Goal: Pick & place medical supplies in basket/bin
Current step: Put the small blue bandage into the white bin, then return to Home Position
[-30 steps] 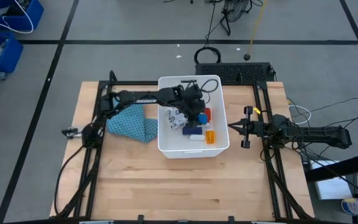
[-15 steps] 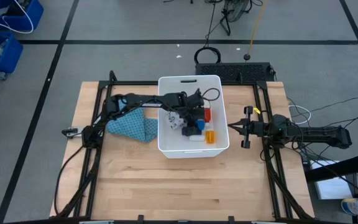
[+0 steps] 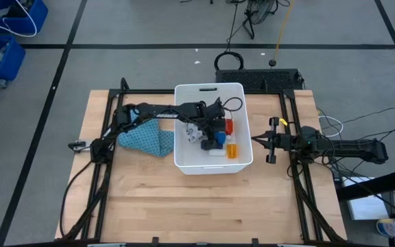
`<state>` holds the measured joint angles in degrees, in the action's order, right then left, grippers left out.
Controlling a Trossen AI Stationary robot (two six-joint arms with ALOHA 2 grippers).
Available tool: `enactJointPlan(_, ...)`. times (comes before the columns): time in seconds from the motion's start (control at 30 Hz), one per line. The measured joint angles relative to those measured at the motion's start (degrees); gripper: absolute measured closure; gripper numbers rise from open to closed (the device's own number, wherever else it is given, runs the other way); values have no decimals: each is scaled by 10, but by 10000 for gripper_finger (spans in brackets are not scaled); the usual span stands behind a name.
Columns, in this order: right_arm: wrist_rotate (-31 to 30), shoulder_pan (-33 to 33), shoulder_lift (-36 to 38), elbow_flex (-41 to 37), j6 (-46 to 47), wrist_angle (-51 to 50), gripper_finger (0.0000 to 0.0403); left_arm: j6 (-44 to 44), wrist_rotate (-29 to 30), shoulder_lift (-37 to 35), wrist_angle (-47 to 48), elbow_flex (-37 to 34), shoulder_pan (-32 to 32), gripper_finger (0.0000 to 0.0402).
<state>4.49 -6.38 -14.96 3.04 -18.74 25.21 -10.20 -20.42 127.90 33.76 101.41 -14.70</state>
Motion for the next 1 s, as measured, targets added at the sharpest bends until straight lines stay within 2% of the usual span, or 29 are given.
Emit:
enactJointPlan(0.1, 0, 0, 0, 0, 0, 0, 403, -9, 5, -3, 15, 6, 0, 41)
enactJointPlan(0.2, 0, 0, 0, 0, 0, 0, 403, -30, 30, -14, 61, 33, 3, 18)
enactJointPlan(0.33, 0, 0, -1, 0, 0, -1, 403, -62, 65, -38, 144, 109, 11, 10)
enactJointPlan(0.43, 0, 0, -1, 0, 1, 1, 403, -89, 72, -58, 219, 174, 22, 10)
enactJointPlan(0.5, 0, 0, 3, 0, 7, 2, 403, -114, 68, -82, 253, 201, 30, 24)
enactJointPlan(0.57, 1, 0, 4, 0, 11, 3, 403, -135, 55, -114, 270, 208, 35, 60)
enactJointPlan(0.63, 1, 0, 10, 0, 19, 0, 403, -139, 55, -152, 276, 206, 39, 118)
enactJointPlan(0.73, 1, 0, 14, 6, 32, -13, 403, -132, 57, -212, 293, 187, 34, 233)
enactJointPlan(0.83, 1, 0, 15, 13, 35, -50, 403, -132, 49, -278, 290, 134, 27, 356)
enactJointPlan(0.9, 1, 0, 15, 17, 37, -49, 403, -130, 36, -330, 255, 71, 26, 385)
enactJointPlan(1.0, 1, 0, 15, 18, 40, -49, 403, -126, 60, -417, 181, -54, 26, 387)
